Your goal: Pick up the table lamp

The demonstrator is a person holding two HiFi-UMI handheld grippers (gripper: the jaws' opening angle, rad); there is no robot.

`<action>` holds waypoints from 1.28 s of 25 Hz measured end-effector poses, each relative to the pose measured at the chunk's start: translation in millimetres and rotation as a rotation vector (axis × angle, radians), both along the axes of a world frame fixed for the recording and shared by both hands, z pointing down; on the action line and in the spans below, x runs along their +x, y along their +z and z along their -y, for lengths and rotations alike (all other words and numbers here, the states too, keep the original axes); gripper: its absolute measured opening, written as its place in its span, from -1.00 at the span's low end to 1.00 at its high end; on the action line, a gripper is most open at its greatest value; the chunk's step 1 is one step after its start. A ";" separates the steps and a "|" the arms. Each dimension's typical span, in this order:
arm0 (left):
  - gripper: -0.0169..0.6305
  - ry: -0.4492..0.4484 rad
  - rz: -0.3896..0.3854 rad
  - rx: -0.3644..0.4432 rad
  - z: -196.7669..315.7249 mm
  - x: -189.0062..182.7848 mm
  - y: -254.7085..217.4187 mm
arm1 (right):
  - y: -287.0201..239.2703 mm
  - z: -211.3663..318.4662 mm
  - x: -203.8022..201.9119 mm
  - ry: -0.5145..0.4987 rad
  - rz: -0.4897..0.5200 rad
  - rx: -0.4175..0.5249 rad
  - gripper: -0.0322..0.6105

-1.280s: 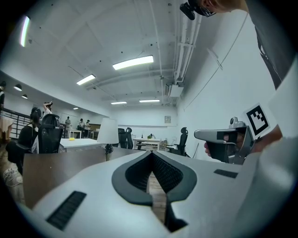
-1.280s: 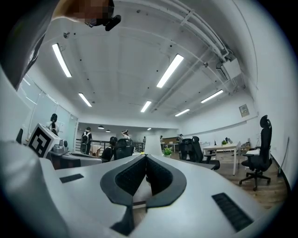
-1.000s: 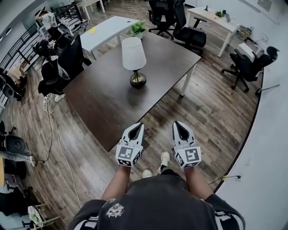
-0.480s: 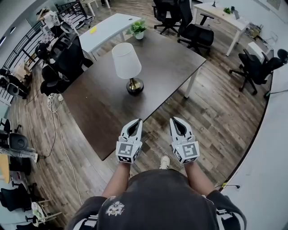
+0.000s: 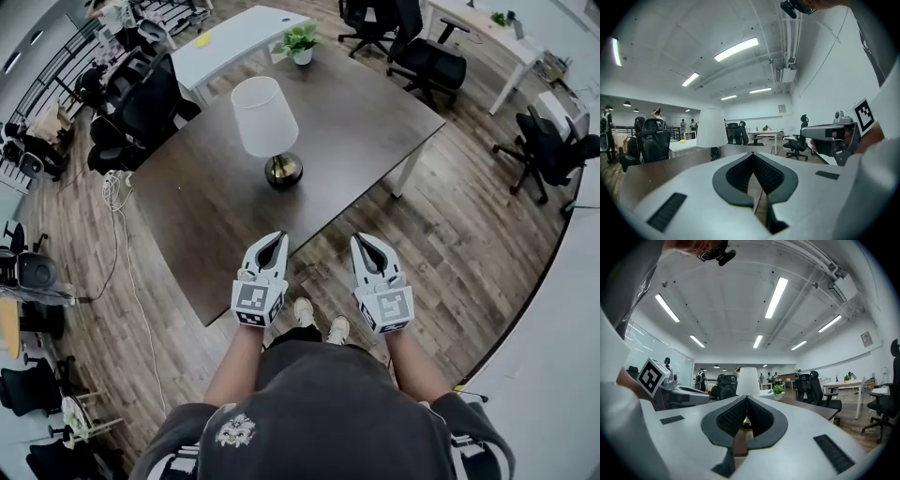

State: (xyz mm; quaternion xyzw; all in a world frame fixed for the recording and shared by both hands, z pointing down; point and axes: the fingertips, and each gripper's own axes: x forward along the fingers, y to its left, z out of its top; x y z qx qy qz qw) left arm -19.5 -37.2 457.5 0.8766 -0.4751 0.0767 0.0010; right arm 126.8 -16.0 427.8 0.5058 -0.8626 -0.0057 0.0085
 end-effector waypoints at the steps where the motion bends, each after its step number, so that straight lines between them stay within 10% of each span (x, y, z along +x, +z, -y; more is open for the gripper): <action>1: -0.94 -0.004 -0.001 -0.002 4.6 -0.3 1.8 | 1.3 5.7 0.1 -0.001 -0.006 0.001 -0.82; 32: -0.94 0.000 -0.071 -0.061 182.2 -50.5 80.5 | 71.6 172.7 -82.0 0.027 -0.040 -0.137 -0.82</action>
